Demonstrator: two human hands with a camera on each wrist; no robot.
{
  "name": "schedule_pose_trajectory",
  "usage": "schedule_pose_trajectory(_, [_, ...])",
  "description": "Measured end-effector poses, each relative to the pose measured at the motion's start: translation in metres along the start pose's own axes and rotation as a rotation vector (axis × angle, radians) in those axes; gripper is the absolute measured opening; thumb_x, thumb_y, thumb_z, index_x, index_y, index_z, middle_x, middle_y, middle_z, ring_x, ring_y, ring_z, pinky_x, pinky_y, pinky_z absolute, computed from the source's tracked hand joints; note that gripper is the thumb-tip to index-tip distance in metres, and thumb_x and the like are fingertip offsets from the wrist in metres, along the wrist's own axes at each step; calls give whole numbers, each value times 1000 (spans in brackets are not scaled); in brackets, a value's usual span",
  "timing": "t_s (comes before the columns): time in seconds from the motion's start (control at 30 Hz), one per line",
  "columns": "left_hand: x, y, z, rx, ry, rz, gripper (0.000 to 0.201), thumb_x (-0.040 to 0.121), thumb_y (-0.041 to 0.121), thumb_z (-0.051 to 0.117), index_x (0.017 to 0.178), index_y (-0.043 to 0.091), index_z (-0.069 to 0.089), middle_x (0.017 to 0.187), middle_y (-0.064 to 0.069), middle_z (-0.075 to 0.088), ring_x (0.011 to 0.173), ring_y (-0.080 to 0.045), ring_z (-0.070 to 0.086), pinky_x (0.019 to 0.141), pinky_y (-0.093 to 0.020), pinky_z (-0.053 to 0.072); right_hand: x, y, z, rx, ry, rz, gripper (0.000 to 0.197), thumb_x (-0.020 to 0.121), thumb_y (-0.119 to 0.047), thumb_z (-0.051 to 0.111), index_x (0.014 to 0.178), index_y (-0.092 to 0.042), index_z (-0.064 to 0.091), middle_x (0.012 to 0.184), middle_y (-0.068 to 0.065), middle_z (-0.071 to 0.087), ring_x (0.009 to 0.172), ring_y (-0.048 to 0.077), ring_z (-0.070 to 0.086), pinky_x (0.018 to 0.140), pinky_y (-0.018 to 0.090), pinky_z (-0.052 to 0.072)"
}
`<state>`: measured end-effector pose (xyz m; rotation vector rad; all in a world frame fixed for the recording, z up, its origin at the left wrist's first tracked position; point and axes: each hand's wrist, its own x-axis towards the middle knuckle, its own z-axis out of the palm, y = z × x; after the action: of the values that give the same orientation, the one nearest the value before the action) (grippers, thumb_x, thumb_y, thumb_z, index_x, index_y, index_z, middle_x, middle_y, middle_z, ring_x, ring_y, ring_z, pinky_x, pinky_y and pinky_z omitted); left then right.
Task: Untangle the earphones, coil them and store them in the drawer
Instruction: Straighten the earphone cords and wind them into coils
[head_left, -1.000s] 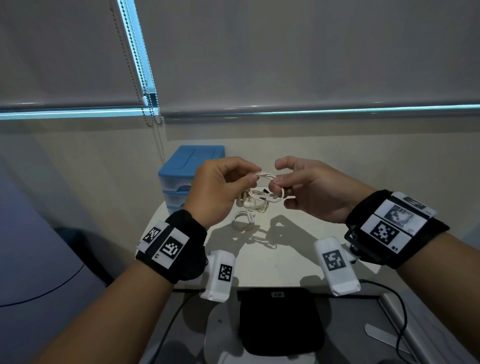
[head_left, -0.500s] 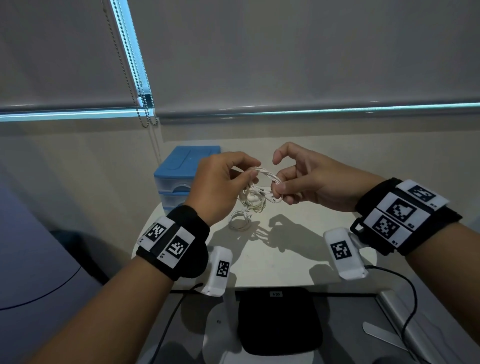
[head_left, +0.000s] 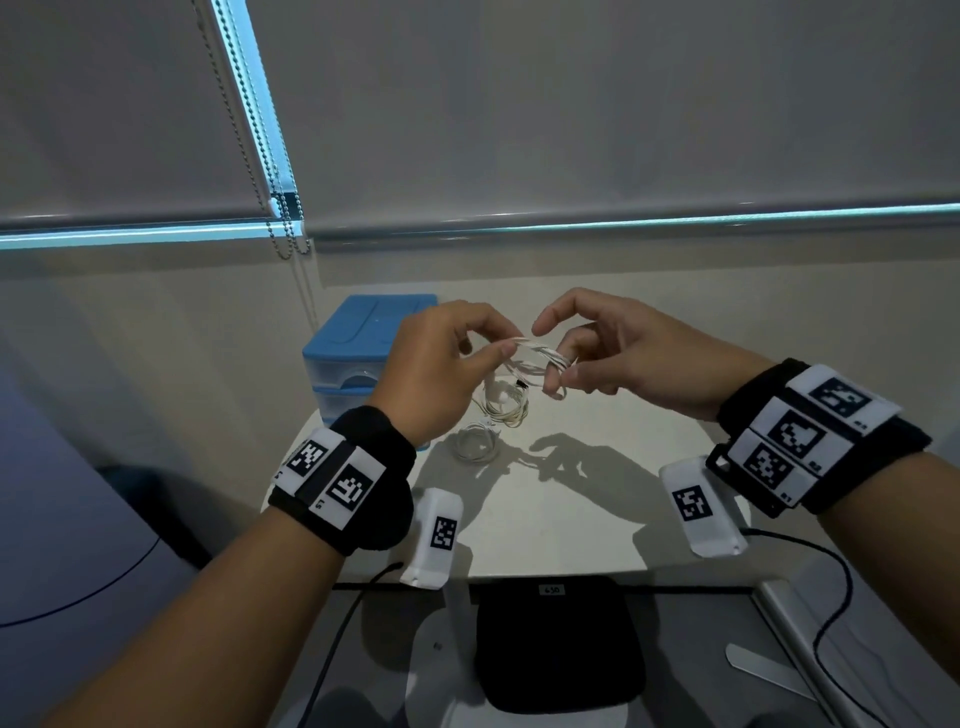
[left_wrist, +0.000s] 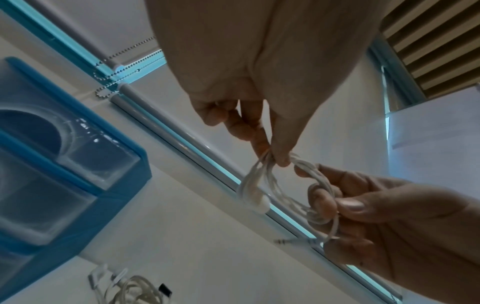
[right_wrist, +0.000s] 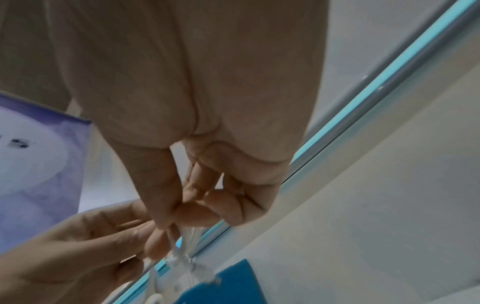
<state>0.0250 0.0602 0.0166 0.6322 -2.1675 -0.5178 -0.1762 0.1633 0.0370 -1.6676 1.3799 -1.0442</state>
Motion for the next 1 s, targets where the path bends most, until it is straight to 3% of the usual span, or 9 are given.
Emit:
schedule_pose_trajectory(0.07, [0,-4,4,22,-24,-45,7,92,27,73,92,34,73,89,12,55,75,-2,46,67,-19,34,2,4,5,-44,46,-37,34,85,0,77,115,-7,64,76,8,70,64,14,54,57,19,40])
schedule_pose_trajectory(0.13, [0,-6,8,27,-43,-85,5,92,28,72,91,33,73,83,6,52,71,-3,44,64,-22,33,4,11,10,-101,102,-55,23,85,-5,79,106,-7,71,74,4,72,64,12,59,62,22,45])
schedule_pose_trajectory(0.23, [2,-10,14,-43,-107,-159,4,93,23,70,91,25,72,72,-4,63,58,-3,47,58,-25,39,8,27,13,-184,221,-59,10,87,-9,78,94,-16,75,84,6,75,69,17,61,67,35,47])
schedule_pose_trajectory(0.37, [3,-12,25,-172,-263,-322,6,97,11,62,97,10,68,80,-10,73,56,-10,64,51,-24,48,13,47,12,-322,315,-17,13,86,-12,79,87,-25,76,103,2,65,76,22,69,69,35,53])
schedule_pose_trajectory(0.47, [4,-15,36,-314,-306,-471,12,98,6,57,101,1,67,90,-17,75,67,-21,70,58,-29,54,16,56,9,-389,294,25,16,84,-6,79,85,-22,75,105,2,64,79,21,72,77,38,58])
schedule_pose_trajectory(0.57, [4,-23,50,-410,-302,-561,19,100,9,55,102,-5,68,99,-25,74,73,-27,70,60,-30,56,17,65,10,-469,260,77,20,84,-5,78,84,-24,74,105,0,67,85,16,72,80,30,56])
schedule_pose_trajectory(0.67, [0,-36,65,-283,-403,-574,17,99,15,58,96,3,70,100,-18,75,74,-22,71,64,-31,55,16,77,12,-547,161,159,15,85,-9,75,87,-23,77,107,-1,67,87,14,71,79,24,54])
schedule_pose_trajectory(0.83, [-12,-52,72,-82,-678,-508,15,98,16,61,92,12,74,90,-6,74,70,-14,65,62,-28,54,10,91,21,-591,-18,284,19,87,-13,69,84,-30,77,100,1,74,91,16,70,87,35,56])
schedule_pose_trajectory(1.0, [-17,-60,68,-79,-659,-489,6,96,17,65,97,14,71,91,-8,72,69,-17,66,67,-33,54,7,94,26,-594,-97,315,18,89,-14,66,94,-25,79,95,-4,75,88,9,68,83,29,55])
